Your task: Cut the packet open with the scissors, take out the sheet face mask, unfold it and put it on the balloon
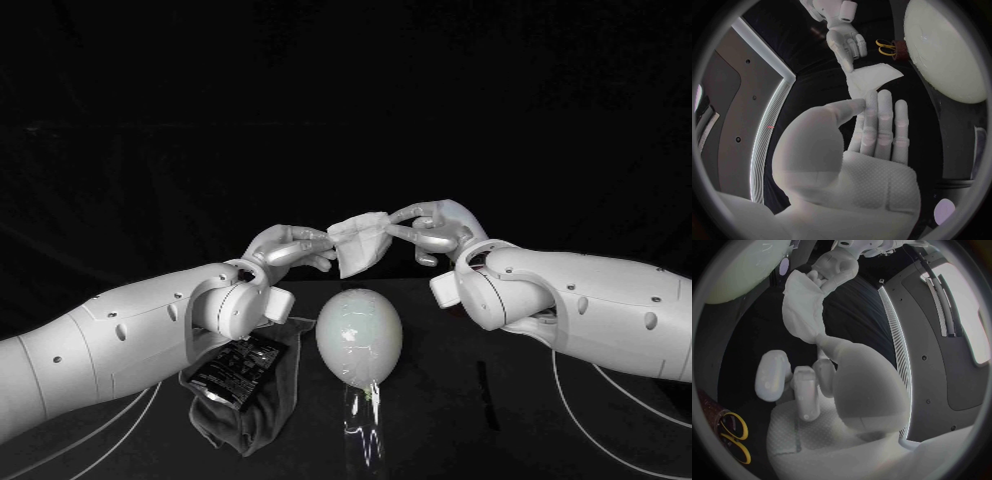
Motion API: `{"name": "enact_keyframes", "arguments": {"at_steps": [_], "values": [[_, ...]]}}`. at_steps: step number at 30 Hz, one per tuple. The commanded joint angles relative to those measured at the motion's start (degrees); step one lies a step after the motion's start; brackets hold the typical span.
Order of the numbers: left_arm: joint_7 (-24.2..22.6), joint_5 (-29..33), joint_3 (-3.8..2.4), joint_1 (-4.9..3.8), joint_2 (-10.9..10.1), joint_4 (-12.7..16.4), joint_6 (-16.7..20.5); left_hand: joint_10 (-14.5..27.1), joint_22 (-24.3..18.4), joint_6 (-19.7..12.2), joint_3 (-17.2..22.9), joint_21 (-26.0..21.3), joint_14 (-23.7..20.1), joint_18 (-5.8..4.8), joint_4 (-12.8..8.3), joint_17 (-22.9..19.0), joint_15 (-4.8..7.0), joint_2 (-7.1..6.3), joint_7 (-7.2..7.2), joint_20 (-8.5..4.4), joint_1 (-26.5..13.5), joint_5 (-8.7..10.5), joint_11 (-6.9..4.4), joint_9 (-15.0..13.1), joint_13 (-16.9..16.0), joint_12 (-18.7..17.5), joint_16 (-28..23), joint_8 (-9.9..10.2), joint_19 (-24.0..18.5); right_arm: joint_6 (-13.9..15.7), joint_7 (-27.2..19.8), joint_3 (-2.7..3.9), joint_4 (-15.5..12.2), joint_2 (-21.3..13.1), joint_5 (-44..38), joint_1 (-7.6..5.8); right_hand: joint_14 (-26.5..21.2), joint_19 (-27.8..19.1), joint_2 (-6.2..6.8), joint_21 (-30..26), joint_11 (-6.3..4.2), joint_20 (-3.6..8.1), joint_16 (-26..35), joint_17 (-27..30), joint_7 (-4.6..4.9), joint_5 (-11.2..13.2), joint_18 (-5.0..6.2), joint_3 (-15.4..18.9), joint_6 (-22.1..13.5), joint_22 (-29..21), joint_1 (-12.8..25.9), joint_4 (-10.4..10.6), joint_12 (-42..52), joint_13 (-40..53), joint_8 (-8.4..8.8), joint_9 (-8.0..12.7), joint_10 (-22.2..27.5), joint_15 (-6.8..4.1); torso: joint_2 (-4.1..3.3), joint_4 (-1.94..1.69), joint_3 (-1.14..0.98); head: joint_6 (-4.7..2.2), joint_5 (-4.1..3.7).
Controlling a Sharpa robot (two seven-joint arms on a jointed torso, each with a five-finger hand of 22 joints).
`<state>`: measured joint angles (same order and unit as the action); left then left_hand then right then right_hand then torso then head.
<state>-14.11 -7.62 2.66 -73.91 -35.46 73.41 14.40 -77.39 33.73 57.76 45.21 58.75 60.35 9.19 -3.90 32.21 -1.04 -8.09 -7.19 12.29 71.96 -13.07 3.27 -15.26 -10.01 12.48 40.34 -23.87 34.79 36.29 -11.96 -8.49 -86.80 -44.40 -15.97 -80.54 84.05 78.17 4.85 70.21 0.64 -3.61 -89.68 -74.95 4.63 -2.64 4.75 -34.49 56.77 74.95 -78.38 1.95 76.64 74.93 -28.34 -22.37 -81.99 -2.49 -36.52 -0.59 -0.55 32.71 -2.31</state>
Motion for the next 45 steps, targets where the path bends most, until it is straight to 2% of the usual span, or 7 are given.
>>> {"name": "enact_keyframes", "arguments": {"at_steps": [1,11,26,36,45], "values": [[-2.1,-1.6,-0.14,-0.3,0.4,-0.4,-2.1,0.7,0.1,-0.5,-0.5,0.3,-0.7,0.89,-0.2,0.1,0.02,1.04,-0.03,-0.06,0.0,0.31,0.06,-12.6,-0.2,0.5,0.6,-0.1,-0.6,-1.5,-0.1,0.07,0.0,0.1,-0.8,-0.28,5.8,0.4,-0.37,0.1,-0.23,0.09,-0.2,-14.6,0.16,-0.1,-0.29,-0.2,0.4,7.9,0.1,0.0,0.2,2.0,-0.3,0.0,-0.8,-0.37,-0.01,0.03,0.02,-0.16,0.05],[-0.9,-2.3,-0.19,-0.49,0.7,-1.0,-1.4,1.4,0.1,-1.0,-1.2,0.3,-1.4,0.95,0.0,0.3,-0.1,1.51,-0.15,0.21,0.0,0.45,0.17,-13.0,-0.5,1.0,1.4,-0.1,-1.1,-1.8,0.0,0.07,-0.3,0.3,-0.9,-0.63,5.8,0.4,-0.37,0.1,-0.23,0.09,-0.2,-14.6,0.16,-0.1,-0.29,-0.2,0.4,7.9,0.1,0.0,0.2,2.0,-0.3,0.0,-0.8,-0.37,-0.01,-0.01,0.01,-0.61,-0.22],[3.2,-2.9,-0.17,-0.66,1.2,-1.4,3.4,1.9,0.1,-1.3,-1.6,0.3,-1.7,1.01,0.1,0.3,-0.17,1.69,-0.32,0.35,0.1,0.7,0.3,-13.1,-0.6,1.1,1.8,0.0,-1.2,-1.8,0.3,0.07,-0.6,0.7,-1.2,-0.86,5.8,0.5,-0.33,0.2,-0.23,0.1,-0.2,-14.5,0.16,-0.1,-0.29,-0.4,0.4,7.9,0.2,-0.2,0.1,2.0,-0.35,0.0,-0.8,-0.38,-0.03,-0.04,0.0,-0.96,-0.47],[6.2,-2.9,-0.16,-0.7,1.3,-1.4,5.2,2.8,-0.2,-1.8,-2.1,-0.1,-2.0,1.05,0.6,0.3,-0.4,1.91,-0.69,0.61,0.0,1.04,0.62,-13.2,-0.5,1.0,2.4,0.3,-1.4,-1.5,0.5,0.07,-0.2,1.0,-1.2,-0.87,5.8,0.6,-0.32,0.3,-0.23,0.1,-0.2,-14.6,0.17,-0.1,-0.33,-0.5,0.4,8.0,0.3,-0.3,0.2,2.1,-0.37,0.0,-0.8,-0.39,-0.04,-0.01,0.02,-0.9,-0.49],[8.4,-2.5,-0.15,-0.8,1.7,-1.5,4.4,4.3,-1.2,-2.9,-4.0,-1.3,-2.9,1.03,1.7,0.2,-0.96,2.0,-1.37,1.27,-0.2,1.29,1.22,-13.2,-0.3,0.7,3.3,0.9,-1.7,-1.1,0.6,0.07,1.3,2.0,-1.0,-0.88,5.8,0.6,-0.31,0.3,-0.23,0.11,-0.2,-14.6,0.17,-0.1,-0.33,-0.5,0.4,7.9,0.3,-0.3,0.2,2.1,-0.37,0.0,-0.8,-0.39,-0.07,0.0,0.01,-0.67,-0.58]]}}
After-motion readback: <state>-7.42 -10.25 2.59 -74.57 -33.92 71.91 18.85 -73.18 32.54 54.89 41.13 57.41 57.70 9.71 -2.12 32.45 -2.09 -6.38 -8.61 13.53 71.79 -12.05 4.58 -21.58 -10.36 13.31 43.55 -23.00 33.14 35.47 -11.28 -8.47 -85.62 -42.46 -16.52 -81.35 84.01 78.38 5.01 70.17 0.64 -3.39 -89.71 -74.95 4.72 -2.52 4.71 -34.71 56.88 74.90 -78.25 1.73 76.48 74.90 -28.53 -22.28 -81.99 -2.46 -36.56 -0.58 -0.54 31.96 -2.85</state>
